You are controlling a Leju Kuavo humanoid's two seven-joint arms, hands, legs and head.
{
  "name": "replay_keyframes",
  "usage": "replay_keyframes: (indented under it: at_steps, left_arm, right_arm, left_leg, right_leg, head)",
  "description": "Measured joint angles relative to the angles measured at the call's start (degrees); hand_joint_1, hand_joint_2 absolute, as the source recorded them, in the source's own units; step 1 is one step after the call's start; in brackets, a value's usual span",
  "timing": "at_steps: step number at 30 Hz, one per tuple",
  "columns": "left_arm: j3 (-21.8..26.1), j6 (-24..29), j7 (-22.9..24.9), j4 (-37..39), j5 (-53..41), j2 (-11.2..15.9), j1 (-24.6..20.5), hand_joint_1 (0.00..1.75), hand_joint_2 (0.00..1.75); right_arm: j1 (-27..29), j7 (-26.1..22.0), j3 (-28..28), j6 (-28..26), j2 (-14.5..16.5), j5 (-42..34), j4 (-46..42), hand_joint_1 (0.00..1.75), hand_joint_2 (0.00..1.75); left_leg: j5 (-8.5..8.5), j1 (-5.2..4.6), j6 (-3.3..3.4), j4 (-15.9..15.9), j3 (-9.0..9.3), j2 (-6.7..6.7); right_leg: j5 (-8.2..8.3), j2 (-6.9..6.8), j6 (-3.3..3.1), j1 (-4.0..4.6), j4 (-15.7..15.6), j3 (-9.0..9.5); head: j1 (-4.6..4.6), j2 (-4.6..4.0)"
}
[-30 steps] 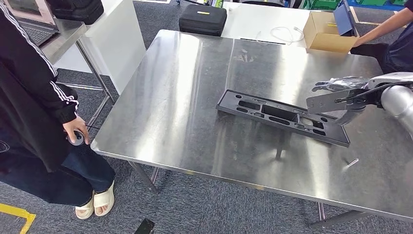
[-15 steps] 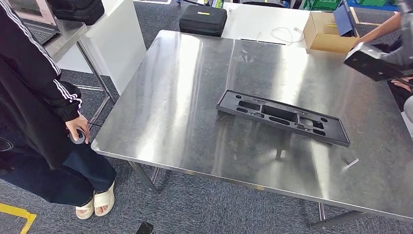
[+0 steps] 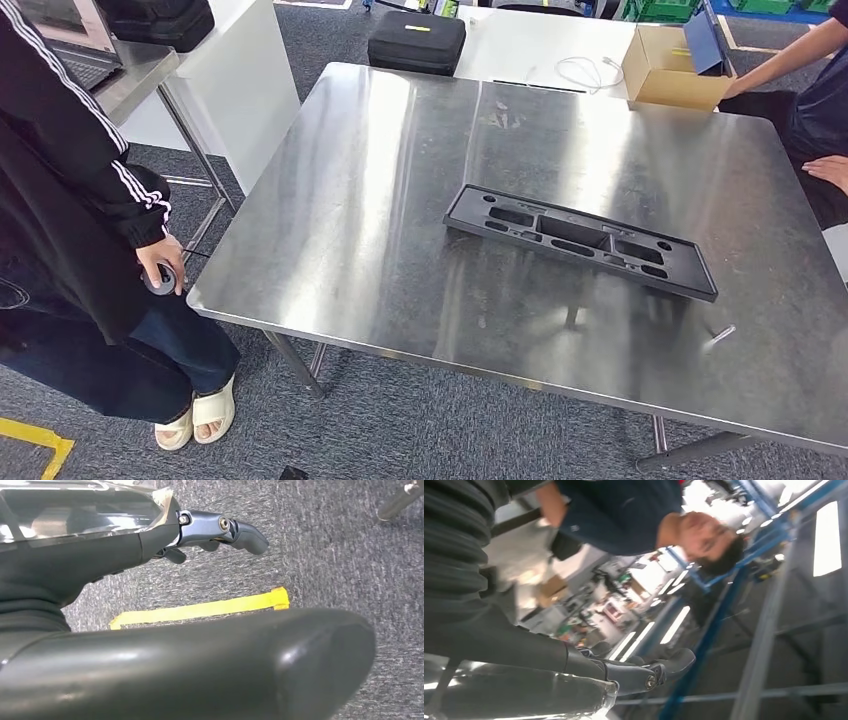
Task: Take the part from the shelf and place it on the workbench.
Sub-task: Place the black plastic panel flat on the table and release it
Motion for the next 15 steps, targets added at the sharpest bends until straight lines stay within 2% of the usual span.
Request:
replay_keyframes:
  at_steps: [8,15]
  left_arm:
    - [0.4,0.4,-0.8,0.0,0.7,-0.1,0.4,0.0,0.0]
    - [1.6,1.0,-2.2,0.7,2.8,-0.2,1.7,0.0,0.0]
  right_arm:
    - [2.8,-0.4,-3.0,-2.2,-0.1,-2.7,5.8,0.0,1.75]
    - [10.4,-5.5,-10.6,-3.1,-0.2,-10.7,8.6,0.0,1.75]
  left_leg:
    - [-0.01,0.06,-0.01,0.0,0.08,-0.02]
    - [-0.12,0.06,0.02,0.0,-0.02,0.04]
  right_leg:
    - [-0.01,0.02,-0.01,0.12,0.0,0.02]
    - [-0.03,0.12,-0.01,0.09,0.0,0.01]
  head:
    - [0.0,0.0]
    - [-0.02,0.0]
